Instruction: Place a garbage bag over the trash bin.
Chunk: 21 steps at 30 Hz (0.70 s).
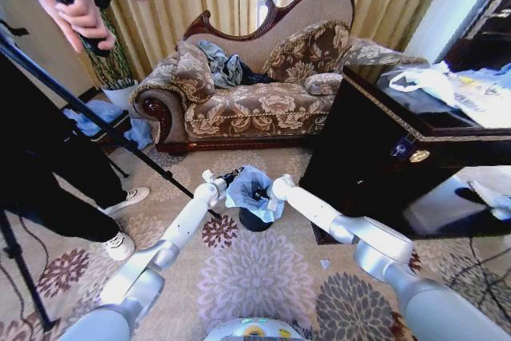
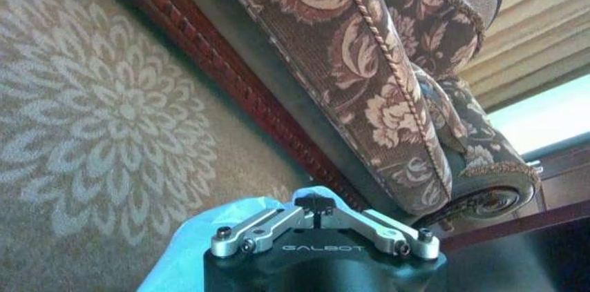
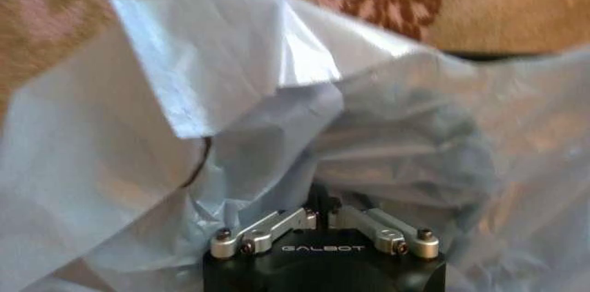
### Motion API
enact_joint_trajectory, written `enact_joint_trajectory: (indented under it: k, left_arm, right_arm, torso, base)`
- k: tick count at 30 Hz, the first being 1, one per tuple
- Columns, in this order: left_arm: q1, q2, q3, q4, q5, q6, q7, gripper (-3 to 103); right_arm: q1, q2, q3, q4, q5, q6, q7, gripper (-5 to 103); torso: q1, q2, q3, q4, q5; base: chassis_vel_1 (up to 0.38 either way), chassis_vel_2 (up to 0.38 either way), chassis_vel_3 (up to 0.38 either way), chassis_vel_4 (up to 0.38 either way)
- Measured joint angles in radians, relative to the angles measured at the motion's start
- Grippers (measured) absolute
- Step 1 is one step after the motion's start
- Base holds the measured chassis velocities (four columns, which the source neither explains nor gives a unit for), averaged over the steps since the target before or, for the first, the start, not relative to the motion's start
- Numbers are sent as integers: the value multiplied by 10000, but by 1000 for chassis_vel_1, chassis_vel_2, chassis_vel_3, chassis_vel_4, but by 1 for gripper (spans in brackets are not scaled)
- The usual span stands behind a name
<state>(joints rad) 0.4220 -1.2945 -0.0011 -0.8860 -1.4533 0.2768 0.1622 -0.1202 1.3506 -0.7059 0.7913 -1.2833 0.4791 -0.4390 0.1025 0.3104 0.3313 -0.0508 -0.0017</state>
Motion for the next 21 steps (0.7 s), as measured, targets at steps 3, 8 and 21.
enact_joint_trajectory:
  k: [3,8,21]
  left_arm:
    - [0,-5,-89,6,0,-6,35,0]
    - [-46,-40,-181,94,8,-8,109,0]
    - [-56,-100,-312,259,126,-65,284,0]
  right_arm:
    - [-28,-147,-111,312,40,164,-277,0]
    - [-84,-207,-214,678,50,387,-553,0]
    - [-75,-152,-427,1257,323,699,-906,0]
  torso:
    - [0,0,0,-1,-1]
    - [0,0,0,-1,0]
    - [0,0,0,1,0]
  base:
    - [0,0,0,0]
    - [0,0,0,0]
    - [0,0,0,0]
